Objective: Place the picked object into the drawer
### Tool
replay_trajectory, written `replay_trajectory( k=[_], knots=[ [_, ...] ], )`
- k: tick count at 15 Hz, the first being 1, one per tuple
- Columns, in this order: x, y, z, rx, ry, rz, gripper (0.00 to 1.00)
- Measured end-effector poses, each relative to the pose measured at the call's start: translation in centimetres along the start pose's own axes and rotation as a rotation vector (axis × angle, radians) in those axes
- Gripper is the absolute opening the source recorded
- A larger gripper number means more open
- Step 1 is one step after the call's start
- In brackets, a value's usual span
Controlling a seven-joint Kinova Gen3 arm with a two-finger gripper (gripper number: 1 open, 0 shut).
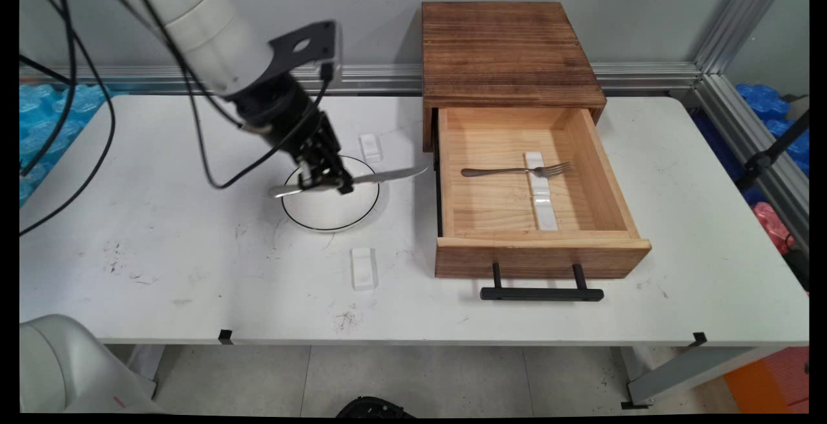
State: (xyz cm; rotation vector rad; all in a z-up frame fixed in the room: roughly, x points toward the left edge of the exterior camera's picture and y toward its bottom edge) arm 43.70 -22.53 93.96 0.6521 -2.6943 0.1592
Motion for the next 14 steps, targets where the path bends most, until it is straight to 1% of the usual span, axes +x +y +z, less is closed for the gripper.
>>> replay_trajectory(
  k=[6, 10, 14],
  knots=[
    [5.3, -2.1, -1.1, 0.016, 0.037, 0.001, 0.00],
    [9.0, -2.8, -0.7, 0.004, 0.065, 0.034, 0.00],
    [11.9, -3.0, 0.0, -0.008, 0.089, 0.064, 0.00]
  ],
)
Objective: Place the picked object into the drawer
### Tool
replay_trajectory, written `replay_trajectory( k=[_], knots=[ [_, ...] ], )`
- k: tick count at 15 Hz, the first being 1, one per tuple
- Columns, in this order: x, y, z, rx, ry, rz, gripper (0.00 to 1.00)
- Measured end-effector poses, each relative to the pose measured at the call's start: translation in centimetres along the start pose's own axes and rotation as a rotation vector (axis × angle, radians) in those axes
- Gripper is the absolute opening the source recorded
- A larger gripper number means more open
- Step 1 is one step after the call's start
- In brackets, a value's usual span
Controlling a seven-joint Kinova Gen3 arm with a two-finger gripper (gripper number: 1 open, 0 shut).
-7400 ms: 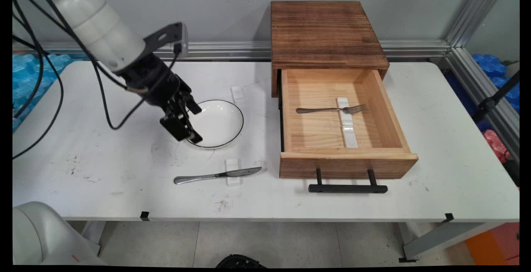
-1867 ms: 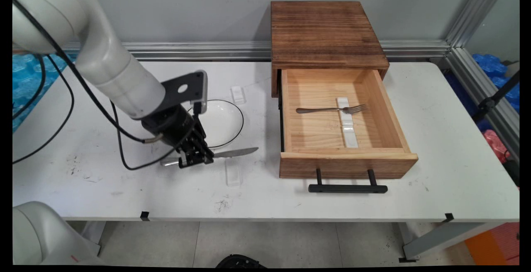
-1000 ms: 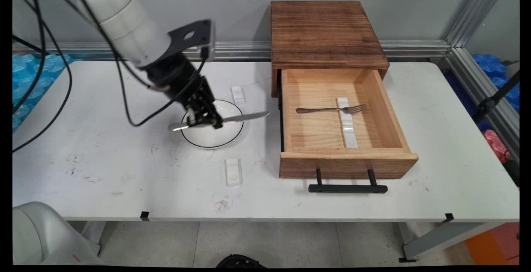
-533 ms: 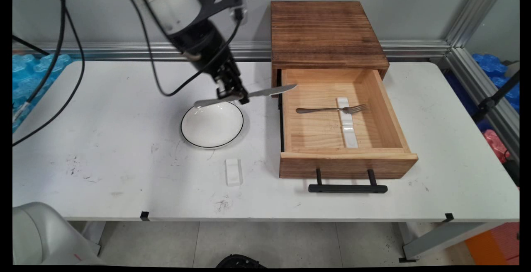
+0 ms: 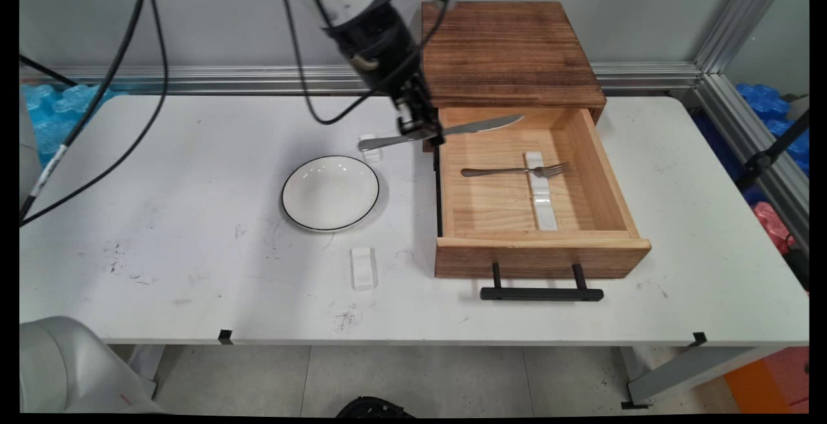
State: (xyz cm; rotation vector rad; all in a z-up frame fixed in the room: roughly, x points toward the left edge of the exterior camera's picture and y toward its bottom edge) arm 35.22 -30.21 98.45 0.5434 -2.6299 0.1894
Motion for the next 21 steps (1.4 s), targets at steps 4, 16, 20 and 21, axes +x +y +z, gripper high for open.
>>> replay_trajectory(
  k=[4, 16, 20, 21],
  knots=[
    [3.2, -0.6, 1.8, -0.008, 0.026, 0.039, 0.00],
    [8.0, -1.7, 8.7, -0.011, 0.051, 0.089, 0.00],
    [8.3, -1.8, 11.2, -0.016, 0.046, 0.084, 0.00],
    [8.4, -1.8, 11.7, -0.017, 0.044, 0.080, 0.00]
  ],
)
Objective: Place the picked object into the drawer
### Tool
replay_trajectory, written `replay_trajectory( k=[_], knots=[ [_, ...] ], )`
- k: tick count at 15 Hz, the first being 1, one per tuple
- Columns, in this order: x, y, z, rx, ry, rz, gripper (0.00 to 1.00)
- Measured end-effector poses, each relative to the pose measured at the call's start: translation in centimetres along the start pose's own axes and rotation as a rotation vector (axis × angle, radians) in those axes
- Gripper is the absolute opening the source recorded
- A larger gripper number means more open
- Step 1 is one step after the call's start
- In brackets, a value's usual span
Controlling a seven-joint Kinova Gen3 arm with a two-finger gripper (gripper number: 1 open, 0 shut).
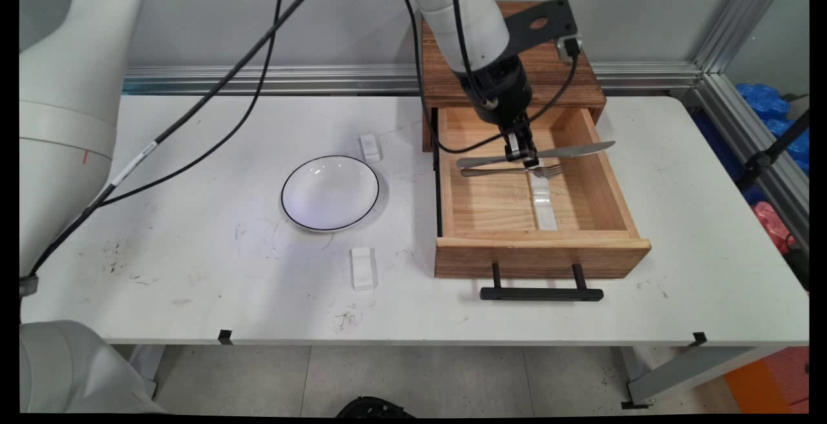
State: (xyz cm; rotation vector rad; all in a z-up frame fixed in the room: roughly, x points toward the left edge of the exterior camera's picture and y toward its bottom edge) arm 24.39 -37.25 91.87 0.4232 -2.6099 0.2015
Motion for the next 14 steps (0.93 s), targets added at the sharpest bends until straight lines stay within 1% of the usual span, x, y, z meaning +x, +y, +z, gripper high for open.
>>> replay_trajectory(
  k=[7, 14],
  knots=[
    [-0.2, 0.0, 3.4, -0.008, -0.011, -0.041, 0.00],
    [-0.7, 0.1, 5.2, -0.017, -0.022, -0.065, 0.00]
  ],
)
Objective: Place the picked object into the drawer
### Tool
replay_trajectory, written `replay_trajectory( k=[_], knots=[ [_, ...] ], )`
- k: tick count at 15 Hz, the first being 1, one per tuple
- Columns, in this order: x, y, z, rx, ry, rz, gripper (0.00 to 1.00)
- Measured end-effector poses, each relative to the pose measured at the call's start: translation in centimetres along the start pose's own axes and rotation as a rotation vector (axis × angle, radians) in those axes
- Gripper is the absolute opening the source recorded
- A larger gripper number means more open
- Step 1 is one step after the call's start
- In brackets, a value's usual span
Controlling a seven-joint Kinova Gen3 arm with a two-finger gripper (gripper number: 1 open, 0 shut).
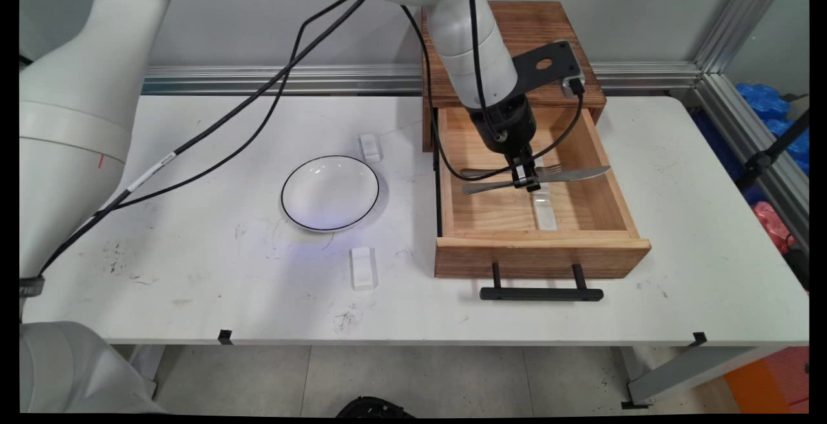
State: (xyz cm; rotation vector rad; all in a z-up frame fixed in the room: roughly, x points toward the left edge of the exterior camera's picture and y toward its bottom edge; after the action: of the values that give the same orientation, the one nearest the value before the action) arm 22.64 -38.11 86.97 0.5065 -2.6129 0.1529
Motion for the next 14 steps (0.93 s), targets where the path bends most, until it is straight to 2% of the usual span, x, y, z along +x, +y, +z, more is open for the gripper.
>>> replay_trajectory(
  k=[14],
  knots=[
    [-0.6, -0.1, 2.7, -0.013, -0.007, -0.022, 0.00]
  ],
)
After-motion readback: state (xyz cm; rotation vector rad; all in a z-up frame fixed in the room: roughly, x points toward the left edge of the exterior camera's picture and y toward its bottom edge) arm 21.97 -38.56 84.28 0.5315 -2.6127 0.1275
